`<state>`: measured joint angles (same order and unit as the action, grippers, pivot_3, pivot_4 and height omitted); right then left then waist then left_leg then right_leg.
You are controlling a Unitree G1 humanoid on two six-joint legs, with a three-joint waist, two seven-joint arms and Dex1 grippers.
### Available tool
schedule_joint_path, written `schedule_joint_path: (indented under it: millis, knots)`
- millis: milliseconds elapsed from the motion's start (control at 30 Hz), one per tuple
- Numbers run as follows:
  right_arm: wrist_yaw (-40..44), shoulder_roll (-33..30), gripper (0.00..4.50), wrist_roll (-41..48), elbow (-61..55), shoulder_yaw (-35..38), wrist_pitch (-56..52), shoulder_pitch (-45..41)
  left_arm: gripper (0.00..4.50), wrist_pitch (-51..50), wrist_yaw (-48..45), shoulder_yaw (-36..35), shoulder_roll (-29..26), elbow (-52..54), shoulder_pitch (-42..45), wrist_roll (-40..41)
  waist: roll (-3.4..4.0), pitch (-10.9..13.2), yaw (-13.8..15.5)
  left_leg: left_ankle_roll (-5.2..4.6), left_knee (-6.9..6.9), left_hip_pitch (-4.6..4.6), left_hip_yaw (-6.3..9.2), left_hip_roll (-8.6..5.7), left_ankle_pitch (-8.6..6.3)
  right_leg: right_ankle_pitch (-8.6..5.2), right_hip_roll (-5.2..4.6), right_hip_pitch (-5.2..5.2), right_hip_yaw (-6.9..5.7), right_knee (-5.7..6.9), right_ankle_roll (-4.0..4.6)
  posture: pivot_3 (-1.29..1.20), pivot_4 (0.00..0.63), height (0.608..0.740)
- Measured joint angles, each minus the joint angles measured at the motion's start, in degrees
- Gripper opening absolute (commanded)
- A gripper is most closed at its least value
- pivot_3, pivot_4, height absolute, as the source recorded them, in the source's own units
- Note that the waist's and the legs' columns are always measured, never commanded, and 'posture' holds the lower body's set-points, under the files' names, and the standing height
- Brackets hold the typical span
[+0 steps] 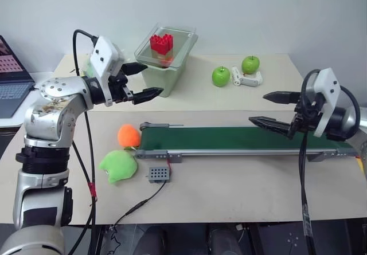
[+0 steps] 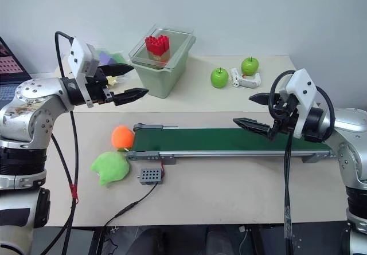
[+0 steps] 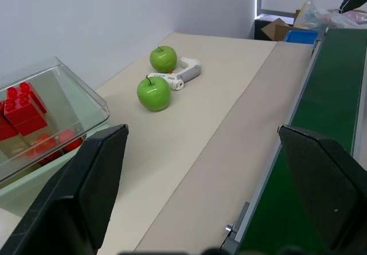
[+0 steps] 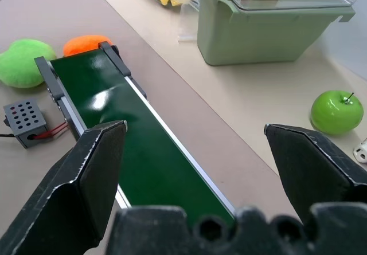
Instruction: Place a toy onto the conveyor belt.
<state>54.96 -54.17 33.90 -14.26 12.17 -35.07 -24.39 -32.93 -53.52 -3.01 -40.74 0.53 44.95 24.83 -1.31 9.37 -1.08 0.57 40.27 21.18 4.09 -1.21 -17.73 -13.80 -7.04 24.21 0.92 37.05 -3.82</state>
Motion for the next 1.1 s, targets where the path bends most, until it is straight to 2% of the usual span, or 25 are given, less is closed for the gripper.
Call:
schedule_joint_path:
  millis: [267,400,567,667,767,833,933,1033,1100]
  knots:
    - [0.21,0.44,4.50,-0.28,0.23,-0.77,0.12,-0.40,4.46,0.10,0.49,-0.78,-1.22,-0.08,-1.08,-0.19,0.00,0.00,-0.22,0.00,-0.01,0.00,0.00,0.00,0.00,0.00,0.00,0.02,0.00,0.01,0.00,0.00,0.150,0.740]
    - [1.03,0.55,4.50,-1.06,0.69,-1.51,0.26,-1.73,4.46,-1.06,2.11,-3.93,-2.83,-0.67,-3.87,-0.01,0.00,0.00,-0.44,0.00,-0.01,-0.01,0.01,0.01,0.00,0.00,0.00,0.01,0.00,0.01,0.00,0.00,0.150,0.740]
    - [1.97,0.75,4.50,-1.24,1.55,-2.41,0.59,-2.30,4.46,-3.96,3.76,-8.41,-5.34,-0.74,-10.49,0.37,0.01,0.00,-0.68,0.00,-0.02,-0.01,0.02,0.01,0.00,0.00,0.00,0.03,0.01,0.00,0.00,0.00,0.150,0.740]
    - [2.71,0.99,4.50,-1.48,2.71,-2.99,0.91,-3.08,4.46,-4.58,2.29,-10.87,-9.01,1.24,-18.34,0.49,0.01,0.00,-1.27,0.00,-0.10,-0.02,0.02,0.02,0.00,0.00,0.00,0.06,0.02,-0.02,0.00,0.00,0.150,0.740]
    - [3.81,1.49,4.50,-2.25,4.88,-4.21,1.83,-4.18,4.46,-6.90,2.24,-13.74,-10.07,4.14,-24.37,1.96,0.01,0.00,-1.32,-0.01,-0.12,-0.01,0.03,0.04,-0.01,0.00,0.00,0.07,0.02,-0.03,0.00,0.00,0.150,0.740]
    - [4.48,2.65,4.50,-2.69,5.88,-5.52,2.45,-5.32,4.46,-11.02,3.23,-16.97,-10.06,6.21,-26.30,4.68,0.01,0.01,-1.29,-0.01,-0.11,-0.02,0.05,0.04,-0.01,0.00,0.00,0.07,0.02,-0.03,0.00,0.00,0.150,0.740]
    - [5.58,4.17,4.50,-3.75,7.80,-7.65,3.55,-7.35,4.46,-25.42,4.60,-28.71,-9.38,7.79,-29.85,16.35,0.02,0.00,-1.37,-0.02,-0.14,-0.05,0.14,0.05,-0.01,0.00,0.00,0.08,0.02,0.03,0.00,0.00,0.150,0.740]
    - [6.56,4.69,4.50,-4.65,9.75,-9.00,4.53,-8.75,4.46,-37.47,4.80,-38.81,-8.19,5.95,-36.60,25.14,0.03,0.00,-1.84,-0.03,-0.27,-0.11,0.26,0.06,-0.02,0.00,0.00,0.11,0.07,0.00,0.00,0.00,0.150,0.740]
    - [7.11,5.11,4.50,-5.43,10.90,-9.33,4.80,-9.37,4.46,-42.69,5.71,-44.45,-6.96,2.23,-40.32,28.14,0.03,0.00,-1.89,-0.02,-0.32,-0.13,0.27,0.06,-0.01,0.00,0.00,0.14,0.06,0.02,0.00,0.00,0.150,0.740]
